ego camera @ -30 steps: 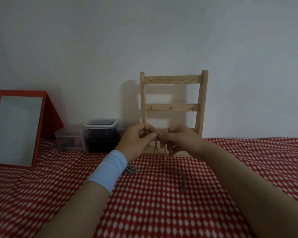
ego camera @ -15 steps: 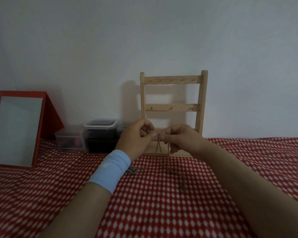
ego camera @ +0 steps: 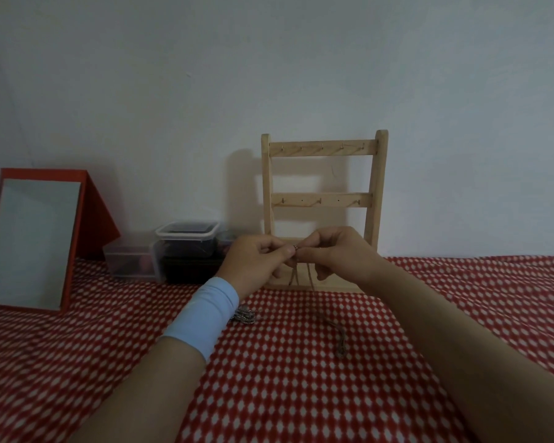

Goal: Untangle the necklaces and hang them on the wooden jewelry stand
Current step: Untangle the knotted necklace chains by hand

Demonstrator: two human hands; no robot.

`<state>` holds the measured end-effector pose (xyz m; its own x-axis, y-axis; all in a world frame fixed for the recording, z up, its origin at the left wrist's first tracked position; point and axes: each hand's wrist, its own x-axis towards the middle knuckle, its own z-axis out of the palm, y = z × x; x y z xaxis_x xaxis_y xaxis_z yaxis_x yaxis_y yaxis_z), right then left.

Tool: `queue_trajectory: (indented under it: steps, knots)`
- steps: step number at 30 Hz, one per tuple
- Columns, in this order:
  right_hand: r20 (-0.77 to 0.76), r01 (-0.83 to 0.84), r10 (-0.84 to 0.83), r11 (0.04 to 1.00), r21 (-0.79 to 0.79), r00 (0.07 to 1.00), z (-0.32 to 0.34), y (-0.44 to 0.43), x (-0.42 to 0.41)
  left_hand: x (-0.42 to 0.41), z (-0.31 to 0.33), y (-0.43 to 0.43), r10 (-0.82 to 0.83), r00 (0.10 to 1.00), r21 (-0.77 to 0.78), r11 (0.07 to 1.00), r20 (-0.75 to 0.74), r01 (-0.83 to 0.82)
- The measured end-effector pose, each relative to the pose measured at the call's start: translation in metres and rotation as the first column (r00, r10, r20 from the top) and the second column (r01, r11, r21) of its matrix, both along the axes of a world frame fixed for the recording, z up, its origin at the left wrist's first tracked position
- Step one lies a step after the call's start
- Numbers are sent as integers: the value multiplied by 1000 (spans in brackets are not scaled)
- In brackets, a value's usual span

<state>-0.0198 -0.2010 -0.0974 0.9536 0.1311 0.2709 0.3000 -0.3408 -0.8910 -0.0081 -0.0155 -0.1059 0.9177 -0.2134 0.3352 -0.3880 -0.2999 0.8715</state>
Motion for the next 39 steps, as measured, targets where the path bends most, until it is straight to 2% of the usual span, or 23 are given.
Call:
queue_trajectory:
  steps: [7,13,19,23,27,30,33,36,39]
  knots:
    - [-76,-51,47,997,-54,996,-1,-2,0,1,2,5,-65,998,121,991,5,64]
    - [-110,-59,51,996,-72,993,0,-1,-1,2,2,6,-48,995,216,976,85,28]
    - [-96,-63,60,998,-24,994,-1,-1,-1,5,0,7,-22,997,193,981,71,8]
    - [-111,-33,38,998,46,993,-2,-1,-1,5,2,9,-71,996,180,982,53,61]
    - [-61,-47,48,999,16,997,-1,-1,-4,4,0,6,-15,986,58,998,163,6]
    - [-20,-53,53,999,-10,998,-2,1,-6,2,1,6,-39,972,67,997,232,25]
    - [17,-31,31,1000,1,999,-2,3,-6,2,1,7,-51,975,30,999,218,46]
    - [47,-6,4,999,50,999,-1,4,-7,3,-1,6,-39,977,59,998,209,27]
    - [36,-39,37,997,62,999,2,4,-9,4,-6,3,-25,986,20,1000,166,22]
